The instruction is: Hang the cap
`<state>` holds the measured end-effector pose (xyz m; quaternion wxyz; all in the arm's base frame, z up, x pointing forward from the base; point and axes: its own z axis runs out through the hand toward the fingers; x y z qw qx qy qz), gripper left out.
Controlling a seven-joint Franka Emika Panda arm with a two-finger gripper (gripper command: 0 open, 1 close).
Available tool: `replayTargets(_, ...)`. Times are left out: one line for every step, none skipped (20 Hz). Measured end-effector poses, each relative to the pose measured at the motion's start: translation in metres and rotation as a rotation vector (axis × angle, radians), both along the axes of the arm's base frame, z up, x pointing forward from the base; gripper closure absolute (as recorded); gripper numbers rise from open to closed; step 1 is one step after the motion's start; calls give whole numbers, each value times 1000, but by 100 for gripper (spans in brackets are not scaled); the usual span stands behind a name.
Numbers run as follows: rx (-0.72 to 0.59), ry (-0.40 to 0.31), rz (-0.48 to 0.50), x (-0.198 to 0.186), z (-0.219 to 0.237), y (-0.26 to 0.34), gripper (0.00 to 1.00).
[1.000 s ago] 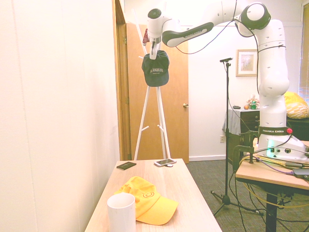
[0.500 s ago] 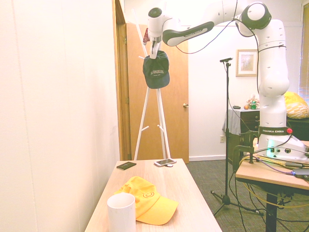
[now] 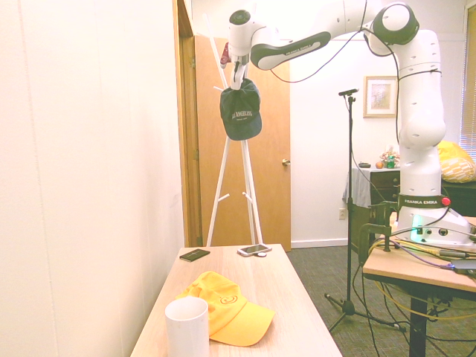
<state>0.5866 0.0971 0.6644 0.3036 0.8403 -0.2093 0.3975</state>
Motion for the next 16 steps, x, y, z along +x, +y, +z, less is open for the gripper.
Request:
replayTargets(59,2,10,-1,1,5,0)
replayTargets(118,3,19,-3,5,10,0)
replayTargets(179,2,27,-4,9,14,0)
replayTargets(240,5,35,-5,14,17,0)
replayTargets(302,16,42,-6,17,20,0)
replayTargets(363,32,49,-7,18,23,0)
replayTargets(423,52,55,-8,17,27,0)
replayTargets(483,75,62,-9,15,30,0)
replayTargets(543,102,71,-10,13,34,0)
replayTargets(600,128,79,-10,10,38,0)
replayTargets(656,159,88,-11,6,41,0)
replayTargets(714,194,96,-11,3,44,0)
replayTargets(767,229,103,-12,-2,47,0)
replayTargets(807,262,110,-12,-5,49,0)
replayTargets(824,279,115,-13,-7,50,0)
replayTargets(827,285,116,-13,-9,52,0)
